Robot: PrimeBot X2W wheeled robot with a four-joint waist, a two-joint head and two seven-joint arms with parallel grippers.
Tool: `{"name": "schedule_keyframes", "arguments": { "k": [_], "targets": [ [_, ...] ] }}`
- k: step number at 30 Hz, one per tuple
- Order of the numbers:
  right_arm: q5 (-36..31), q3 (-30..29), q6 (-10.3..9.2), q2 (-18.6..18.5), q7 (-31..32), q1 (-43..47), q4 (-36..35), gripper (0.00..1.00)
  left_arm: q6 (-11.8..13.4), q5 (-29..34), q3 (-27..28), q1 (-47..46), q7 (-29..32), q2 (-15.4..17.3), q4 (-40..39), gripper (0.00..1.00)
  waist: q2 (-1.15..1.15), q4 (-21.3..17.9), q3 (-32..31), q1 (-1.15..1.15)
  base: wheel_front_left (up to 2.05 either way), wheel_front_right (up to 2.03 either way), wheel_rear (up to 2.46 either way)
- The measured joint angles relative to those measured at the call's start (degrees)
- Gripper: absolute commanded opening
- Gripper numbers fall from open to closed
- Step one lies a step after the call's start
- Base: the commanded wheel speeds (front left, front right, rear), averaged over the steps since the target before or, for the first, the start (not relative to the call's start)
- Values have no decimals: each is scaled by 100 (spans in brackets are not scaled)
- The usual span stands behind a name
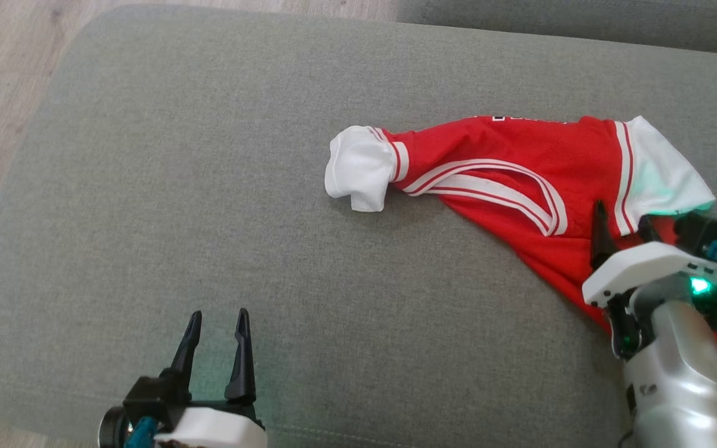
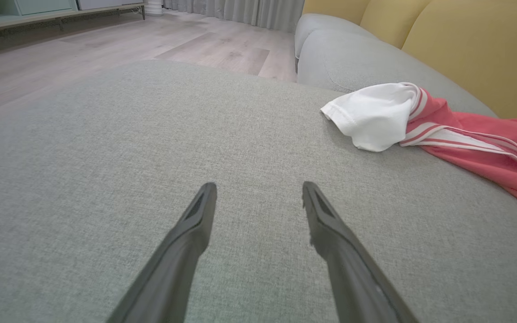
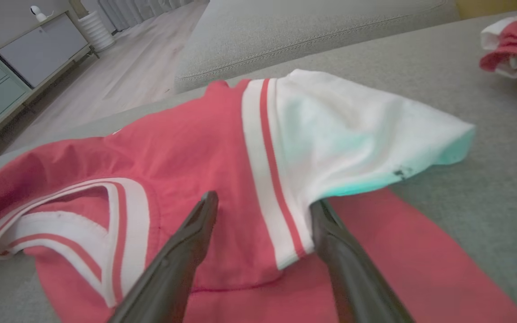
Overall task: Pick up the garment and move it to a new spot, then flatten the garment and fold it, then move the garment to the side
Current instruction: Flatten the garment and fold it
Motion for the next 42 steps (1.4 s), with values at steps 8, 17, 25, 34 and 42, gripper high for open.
{"name": "schedule_keyframes", "arguments": {
  "k": [8,17,25,34,42],
  "targets": [
    [-40,40,0,-43,-104,-303,312,0,-20,91,11,-48,0,-31,38,100,0,2,50,0,0,0,0],
    [-79,686,0,-105,-584,-540,210,0,-38,142,56,-47,0,-41,66,100,0,-41,-51,0,0,0,0],
    [1290,2962,0,-103,-605,-591,-1063,0,-31,144,229,-21,-1,-33,24,100,0,-55,-440,-1,0,0,0],
    [2158,4574,0,-105,-363,-511,-1766,0,-7,191,371,150,-9,-22,-114,100,0,205,-653,-1,0,0,0],
    [2568,5580,0,-104,-293,-217,-1558,0,-16,193,398,198,-10,-34,-151,100,0,537,-687,-1,0,0,0]
  ]
}}
